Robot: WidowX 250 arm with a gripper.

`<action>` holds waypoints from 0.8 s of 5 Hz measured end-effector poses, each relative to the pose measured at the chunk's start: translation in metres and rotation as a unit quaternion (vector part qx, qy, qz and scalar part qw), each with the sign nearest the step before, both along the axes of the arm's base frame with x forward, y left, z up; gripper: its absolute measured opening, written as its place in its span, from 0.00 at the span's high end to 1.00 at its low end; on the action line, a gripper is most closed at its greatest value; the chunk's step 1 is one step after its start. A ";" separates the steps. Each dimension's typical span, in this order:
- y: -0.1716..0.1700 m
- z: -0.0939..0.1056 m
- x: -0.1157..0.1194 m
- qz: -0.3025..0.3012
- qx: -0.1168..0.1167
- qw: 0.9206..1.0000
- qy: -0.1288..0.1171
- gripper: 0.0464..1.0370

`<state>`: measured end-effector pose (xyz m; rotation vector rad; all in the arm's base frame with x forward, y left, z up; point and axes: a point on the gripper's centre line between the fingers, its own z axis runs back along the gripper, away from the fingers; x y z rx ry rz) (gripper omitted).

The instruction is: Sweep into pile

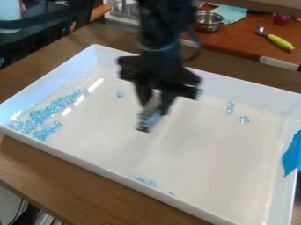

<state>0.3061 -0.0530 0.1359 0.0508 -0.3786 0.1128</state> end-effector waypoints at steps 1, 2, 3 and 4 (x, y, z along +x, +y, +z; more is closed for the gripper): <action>-0.035 0.002 0.014 -0.013 -0.008 1.000 -0.007 0.69; -0.062 0.003 0.023 -0.020 -0.015 1.000 -0.010 0.69; -0.079 0.002 0.031 -0.026 -0.018 0.999 -0.010 0.69; -0.095 -0.003 0.039 -0.033 -0.014 0.999 -0.009 0.69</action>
